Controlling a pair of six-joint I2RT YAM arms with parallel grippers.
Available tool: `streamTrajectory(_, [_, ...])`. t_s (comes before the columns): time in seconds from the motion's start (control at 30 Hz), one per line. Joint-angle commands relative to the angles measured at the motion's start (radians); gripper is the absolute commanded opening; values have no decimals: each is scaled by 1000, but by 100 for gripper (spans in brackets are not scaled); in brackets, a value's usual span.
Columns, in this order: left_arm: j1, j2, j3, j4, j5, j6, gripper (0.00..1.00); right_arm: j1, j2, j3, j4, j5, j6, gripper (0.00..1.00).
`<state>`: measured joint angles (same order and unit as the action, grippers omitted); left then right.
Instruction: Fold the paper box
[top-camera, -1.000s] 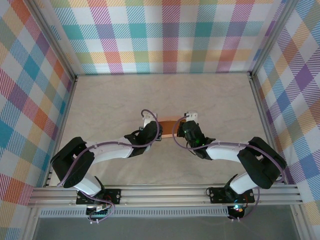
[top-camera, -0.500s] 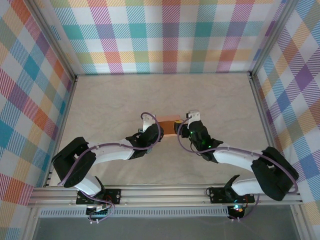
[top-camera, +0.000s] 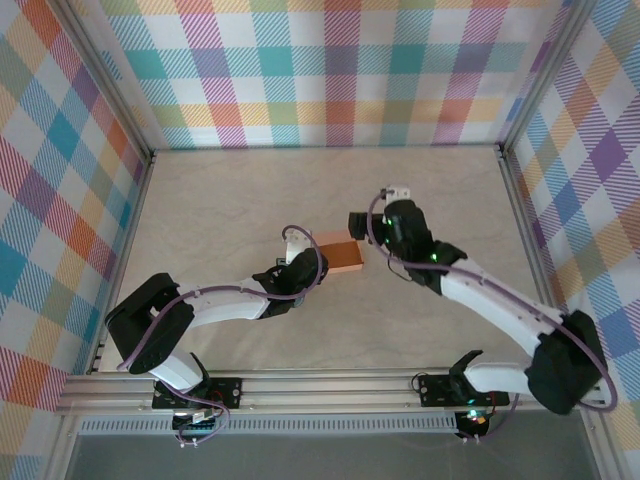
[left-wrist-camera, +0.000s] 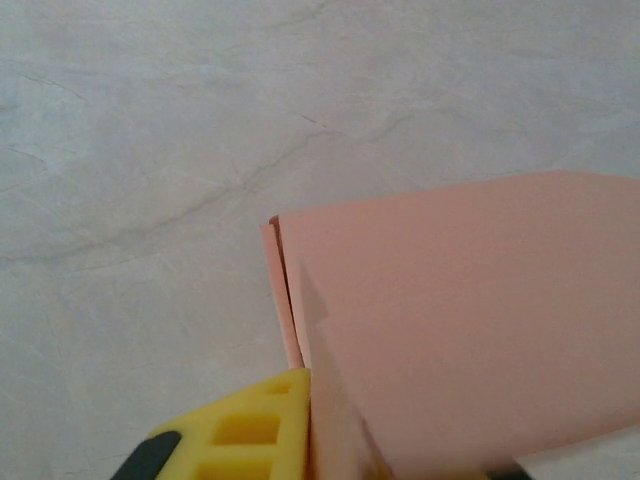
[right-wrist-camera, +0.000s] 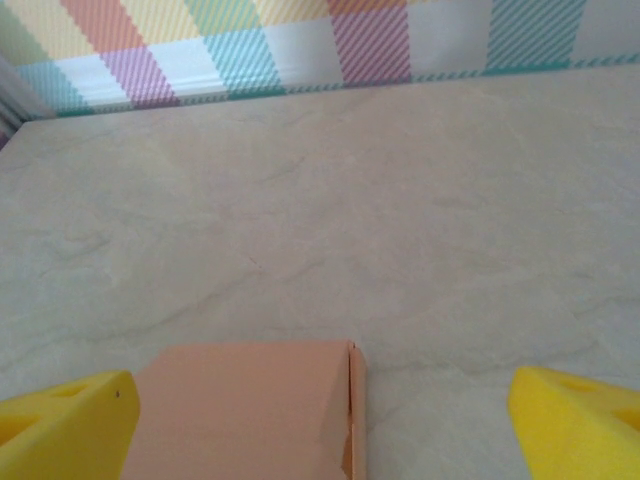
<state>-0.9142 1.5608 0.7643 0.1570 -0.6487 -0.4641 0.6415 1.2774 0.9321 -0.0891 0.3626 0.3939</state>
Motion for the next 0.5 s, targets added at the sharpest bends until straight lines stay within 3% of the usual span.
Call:
streamTrajectory(0.0, [-11, 1, 1, -14, 6, -8, 21, -25, 115, 76, -216, -79, 95, 95])
streamTrajectory(0.27, [-17, -87, -39, -43, 80, 19, 68, -34, 296, 178, -232, -132, 132, 93])
streamTrajectory(0.47, [-44, -235, -172, -4, 214, 69, 88, -39, 346, 176, -219, -162, 142, 93])
